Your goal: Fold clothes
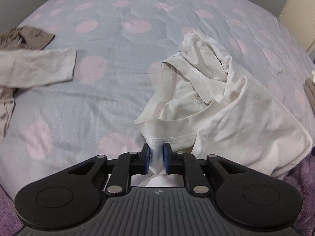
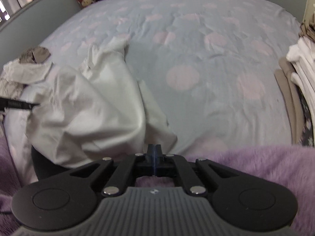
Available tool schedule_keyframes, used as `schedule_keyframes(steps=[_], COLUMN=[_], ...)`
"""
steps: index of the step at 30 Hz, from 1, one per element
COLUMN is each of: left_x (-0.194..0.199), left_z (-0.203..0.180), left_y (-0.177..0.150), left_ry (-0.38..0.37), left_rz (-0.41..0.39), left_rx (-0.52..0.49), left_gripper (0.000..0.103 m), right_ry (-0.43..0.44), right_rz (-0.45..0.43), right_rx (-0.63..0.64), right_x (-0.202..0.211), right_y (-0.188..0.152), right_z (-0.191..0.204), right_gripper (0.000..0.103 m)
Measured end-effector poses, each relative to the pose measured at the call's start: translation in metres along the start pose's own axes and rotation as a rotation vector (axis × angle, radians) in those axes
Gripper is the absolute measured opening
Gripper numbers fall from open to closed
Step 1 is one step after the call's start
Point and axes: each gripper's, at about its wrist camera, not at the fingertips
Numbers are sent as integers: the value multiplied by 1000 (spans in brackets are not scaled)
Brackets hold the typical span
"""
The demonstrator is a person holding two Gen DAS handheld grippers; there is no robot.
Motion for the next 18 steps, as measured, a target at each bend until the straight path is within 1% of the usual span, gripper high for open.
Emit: schedule_keyframes(steps=[1, 2, 3, 7, 8, 11, 12, 13, 15, 18], left_x=[0, 0, 0, -6, -8, -17, -21, -24, -30, -38], left_z=[2, 3, 5, 15, 20, 27, 29, 31, 35, 36], left_y=[-1, -2, -3, -6, -7, -6, -6, -6, -6, -3], left_ry=[-5, -9, -13, -28, -33, -40, -42, -44, -48, -72], left_rz=[12, 26, 31, 66, 79, 99, 104, 110, 122, 111], left_rx=[12, 21, 26, 67, 87, 104, 109, 114, 123, 136], left_gripper=[30, 39, 43, 47, 47, 47, 47, 47, 47, 47], right_ry=[6, 13, 24, 62, 73, 105, 115, 128, 153, 178], right_rz=[-14, -27, -38, -71, -70, -62, -54, -48, -38, -19], right_rx=[13, 27, 40, 115, 135, 193, 213, 233, 263, 286], right_x=[-2, -3, -6, -21, -28, -48, -55, -63, -80, -109], right_y=[7, 14, 22, 58, 65, 85, 90, 95, 105, 121], right_z=[2, 3, 5, 17, 20, 31, 34, 38, 45, 54], right_gripper=[5, 5, 6, 10, 10, 13, 19, 31, 41, 43])
Point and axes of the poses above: each gripper's, at about its wrist camera, not at the fingertips, and x roughly against the way its jaws point, z to its left, y to its top, and after that the axes turned 11 degrees about -z, right-handed
